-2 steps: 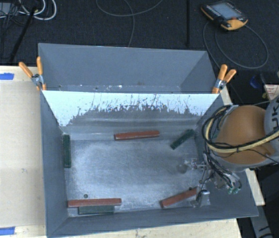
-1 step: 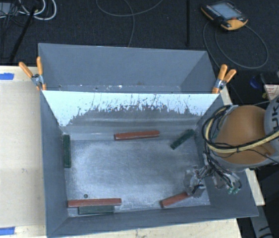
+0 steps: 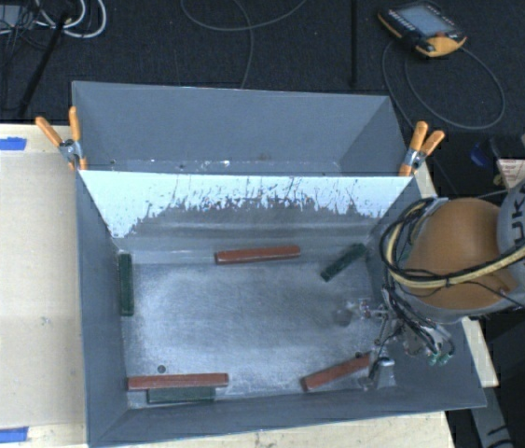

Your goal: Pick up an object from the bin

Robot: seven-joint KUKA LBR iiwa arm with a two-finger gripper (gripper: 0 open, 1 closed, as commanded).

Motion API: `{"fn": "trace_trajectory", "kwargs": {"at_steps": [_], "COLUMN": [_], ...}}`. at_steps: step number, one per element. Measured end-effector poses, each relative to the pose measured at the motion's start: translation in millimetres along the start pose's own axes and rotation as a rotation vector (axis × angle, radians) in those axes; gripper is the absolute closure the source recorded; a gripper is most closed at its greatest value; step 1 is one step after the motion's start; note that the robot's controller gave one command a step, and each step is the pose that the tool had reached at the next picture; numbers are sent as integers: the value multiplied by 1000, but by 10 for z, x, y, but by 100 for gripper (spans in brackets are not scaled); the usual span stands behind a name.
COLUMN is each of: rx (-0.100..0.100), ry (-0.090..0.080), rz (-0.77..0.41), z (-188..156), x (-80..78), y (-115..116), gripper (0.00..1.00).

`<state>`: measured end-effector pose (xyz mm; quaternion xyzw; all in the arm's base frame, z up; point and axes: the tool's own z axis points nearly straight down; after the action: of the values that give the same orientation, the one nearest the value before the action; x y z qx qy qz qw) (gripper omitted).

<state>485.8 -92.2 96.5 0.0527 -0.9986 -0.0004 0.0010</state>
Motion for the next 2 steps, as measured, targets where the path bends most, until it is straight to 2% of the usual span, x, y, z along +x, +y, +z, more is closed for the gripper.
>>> {"fn": "trace_trajectory", "kwargs": {"at_steps": [1,2], "rx": [0,0], "ry": [0,0], "rz": [-1,-2], "z": [0,0], "x": [0,0], "y": [1,1], "gripper": [100,0]}}
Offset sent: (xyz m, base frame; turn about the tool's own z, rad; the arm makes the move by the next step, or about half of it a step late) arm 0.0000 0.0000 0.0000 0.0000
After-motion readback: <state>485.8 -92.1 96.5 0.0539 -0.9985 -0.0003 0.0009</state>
